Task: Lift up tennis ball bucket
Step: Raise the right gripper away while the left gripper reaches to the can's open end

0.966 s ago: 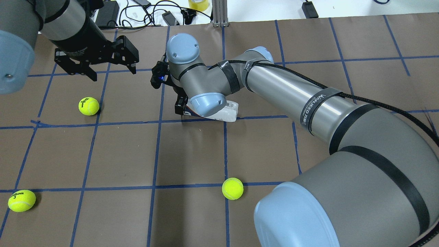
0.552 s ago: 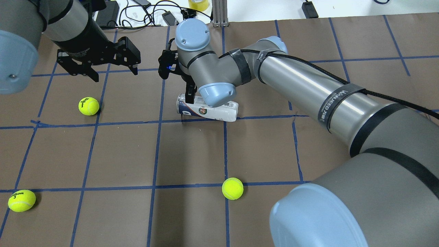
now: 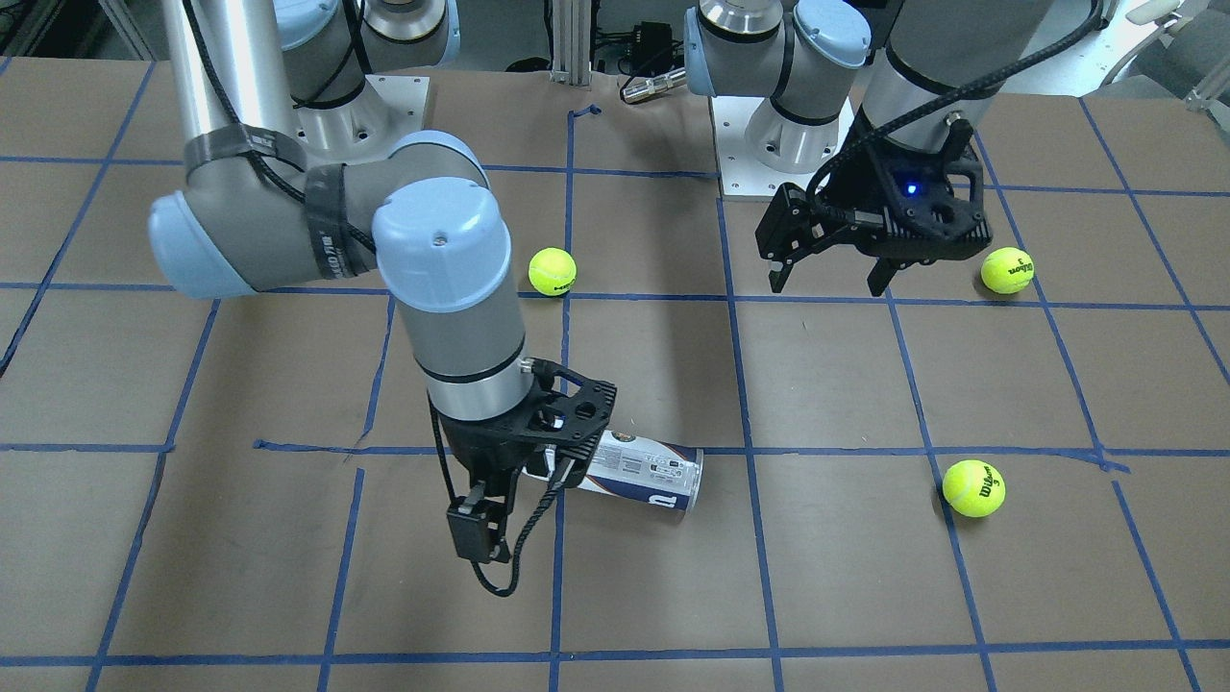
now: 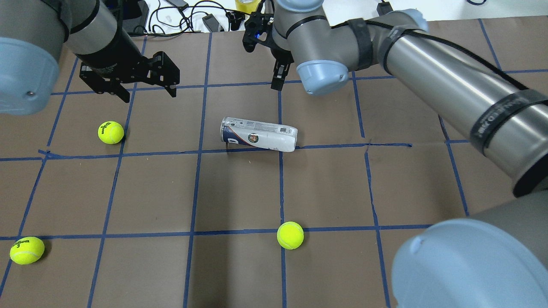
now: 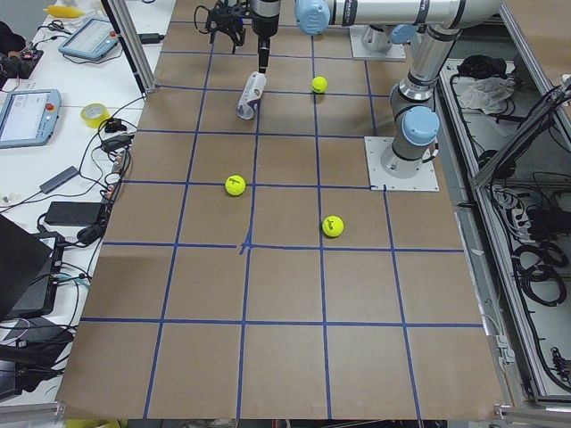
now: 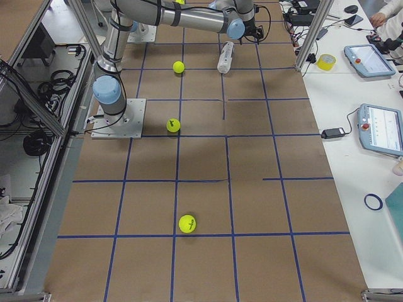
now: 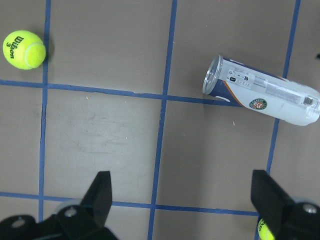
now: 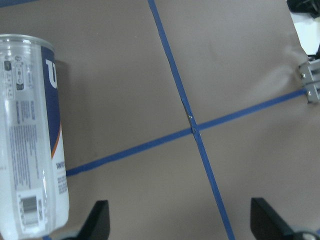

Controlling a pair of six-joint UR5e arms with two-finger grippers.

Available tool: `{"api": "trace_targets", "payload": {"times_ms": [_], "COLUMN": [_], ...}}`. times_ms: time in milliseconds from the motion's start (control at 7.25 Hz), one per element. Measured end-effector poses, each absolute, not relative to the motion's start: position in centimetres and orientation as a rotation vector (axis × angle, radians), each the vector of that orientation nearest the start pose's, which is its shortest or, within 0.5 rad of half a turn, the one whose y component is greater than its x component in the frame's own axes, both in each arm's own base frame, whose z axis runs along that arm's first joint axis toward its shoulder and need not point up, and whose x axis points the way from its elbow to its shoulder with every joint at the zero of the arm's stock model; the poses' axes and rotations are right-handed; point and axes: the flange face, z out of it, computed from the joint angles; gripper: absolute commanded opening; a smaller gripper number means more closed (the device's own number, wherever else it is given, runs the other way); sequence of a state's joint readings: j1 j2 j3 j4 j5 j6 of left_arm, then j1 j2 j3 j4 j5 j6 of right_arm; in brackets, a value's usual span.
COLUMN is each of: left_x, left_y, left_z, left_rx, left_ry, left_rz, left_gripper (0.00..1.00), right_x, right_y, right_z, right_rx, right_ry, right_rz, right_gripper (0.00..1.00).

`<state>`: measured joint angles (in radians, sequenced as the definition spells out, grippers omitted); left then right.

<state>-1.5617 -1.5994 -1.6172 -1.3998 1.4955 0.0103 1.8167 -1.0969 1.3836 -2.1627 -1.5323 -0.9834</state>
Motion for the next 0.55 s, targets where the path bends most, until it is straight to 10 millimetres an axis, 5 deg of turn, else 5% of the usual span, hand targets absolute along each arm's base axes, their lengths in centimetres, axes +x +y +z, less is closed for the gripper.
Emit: {"api": "trace_targets", "payload": {"times_ms": [276,552], "left_x": [-13.6,-12.9], "left_y": [-53.9,-56.8], "left_z": [41.6,35.8], "left_rx": [0.053,0.039], "left_ry": [3.280,3.293], "left_rz": [-0.057,0.025], "left_gripper": [1.00,1.00], "right_x": [23.9,18.8], "right_y": [-63.2,-60.2], "right_z": [42.0,47.2], "right_rx": [-1.713,-1.430], "right_ry": [2.686,2.827], "right_rz": [-0.430,-0.331], "right_gripper": [1.00,1.00]}}
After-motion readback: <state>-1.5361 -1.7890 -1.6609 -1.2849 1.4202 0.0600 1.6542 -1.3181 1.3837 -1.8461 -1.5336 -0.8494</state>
